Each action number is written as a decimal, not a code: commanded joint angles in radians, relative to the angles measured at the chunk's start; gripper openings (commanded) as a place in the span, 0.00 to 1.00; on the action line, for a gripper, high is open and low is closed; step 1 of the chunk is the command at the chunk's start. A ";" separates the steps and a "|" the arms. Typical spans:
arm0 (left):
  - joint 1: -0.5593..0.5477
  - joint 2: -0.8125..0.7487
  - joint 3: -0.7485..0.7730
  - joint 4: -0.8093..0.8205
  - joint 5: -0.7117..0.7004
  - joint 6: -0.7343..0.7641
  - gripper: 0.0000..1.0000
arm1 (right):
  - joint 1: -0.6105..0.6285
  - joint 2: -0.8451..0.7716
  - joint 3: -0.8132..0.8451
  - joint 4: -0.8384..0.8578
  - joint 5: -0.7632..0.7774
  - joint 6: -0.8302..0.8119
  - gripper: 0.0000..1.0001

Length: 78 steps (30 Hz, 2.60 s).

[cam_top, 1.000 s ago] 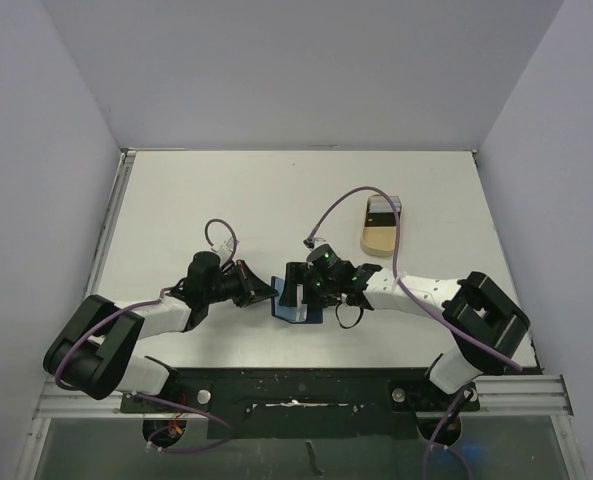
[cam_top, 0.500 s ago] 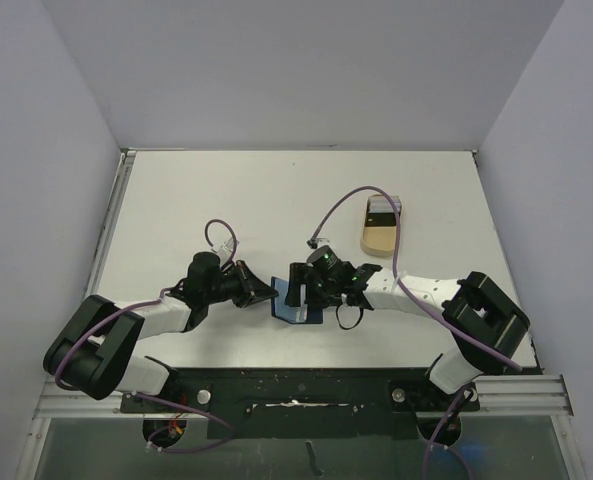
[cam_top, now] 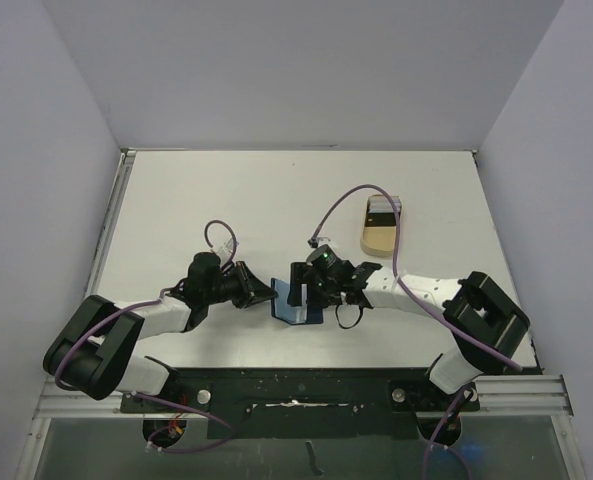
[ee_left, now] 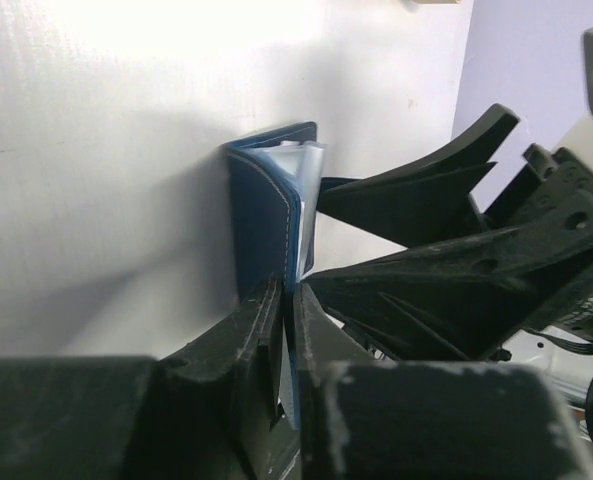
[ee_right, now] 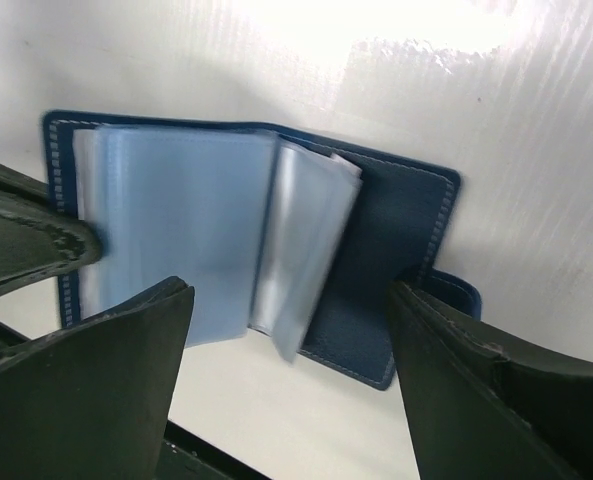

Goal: Put the credit cards into the card holder
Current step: Open the card holder at the center of the board.

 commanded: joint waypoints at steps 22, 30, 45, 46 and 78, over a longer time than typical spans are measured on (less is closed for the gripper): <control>-0.005 -0.046 0.003 0.020 -0.027 0.005 0.00 | 0.018 0.026 0.038 0.108 -0.086 0.016 0.86; -0.005 -0.072 -0.008 0.012 -0.023 -0.013 0.00 | 0.015 0.049 0.017 0.091 -0.050 0.025 0.82; -0.005 -0.061 0.037 -0.079 -0.040 0.059 0.31 | 0.016 0.040 0.014 0.080 -0.036 0.006 0.81; -0.005 -0.056 0.039 -0.079 -0.045 0.062 0.32 | 0.016 0.040 0.014 0.083 -0.035 0.006 0.81; -0.005 -0.050 0.023 -0.115 -0.085 0.098 0.00 | 0.069 -0.013 0.155 -0.085 0.060 -0.039 0.93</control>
